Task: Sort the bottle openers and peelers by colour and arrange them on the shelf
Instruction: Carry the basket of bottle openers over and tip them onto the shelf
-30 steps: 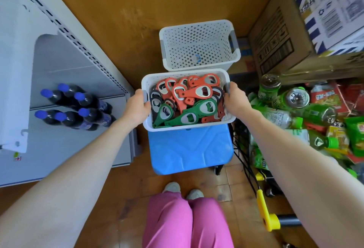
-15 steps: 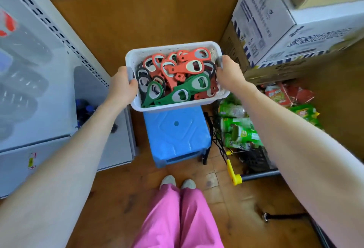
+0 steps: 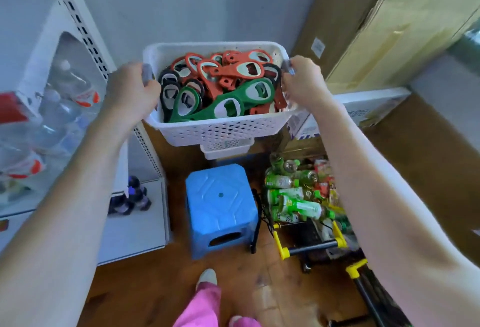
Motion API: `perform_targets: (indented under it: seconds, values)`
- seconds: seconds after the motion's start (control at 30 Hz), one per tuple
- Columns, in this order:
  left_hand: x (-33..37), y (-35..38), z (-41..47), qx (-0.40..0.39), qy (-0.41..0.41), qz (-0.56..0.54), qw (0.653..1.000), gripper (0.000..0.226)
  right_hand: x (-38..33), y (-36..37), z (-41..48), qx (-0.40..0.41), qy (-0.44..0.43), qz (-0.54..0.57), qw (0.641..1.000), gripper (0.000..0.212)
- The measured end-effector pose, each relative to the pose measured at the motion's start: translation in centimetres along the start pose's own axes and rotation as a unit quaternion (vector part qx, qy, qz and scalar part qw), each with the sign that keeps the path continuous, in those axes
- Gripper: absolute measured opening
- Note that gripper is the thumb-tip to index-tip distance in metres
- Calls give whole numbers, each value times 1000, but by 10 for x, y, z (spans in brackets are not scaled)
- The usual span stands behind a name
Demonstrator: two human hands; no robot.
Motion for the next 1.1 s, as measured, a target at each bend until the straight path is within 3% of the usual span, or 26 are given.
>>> perform_targets:
  seconds: [0.3,0.57,0.83,1.1]
  values:
    - [15,-120,-45,64,-7,8,998,35,-71,-72,-50,-34,-106,27,993,25]
    - [0,-227,-103,153,-58,82,983,31,-136,-91,-113,-102,-199,74,972,32]
    - [-55,-334,-158,203,-126,145,960,24,-228,-68,-182,-178,-279,103,938,26]
    - [-146,-450,-214,257,-185,164,934,23,-356,-15,-284,-201,-372,140,895,29]
Point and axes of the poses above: each hand's wrist, its own z-axis towards the middle knuckle, its own y-axis out of the palm, x = y × z, the point moved 6 cm from there along z, towards the middle knuckle, and after that the axes turned 13 degrees about x, right-handed, at the moved point
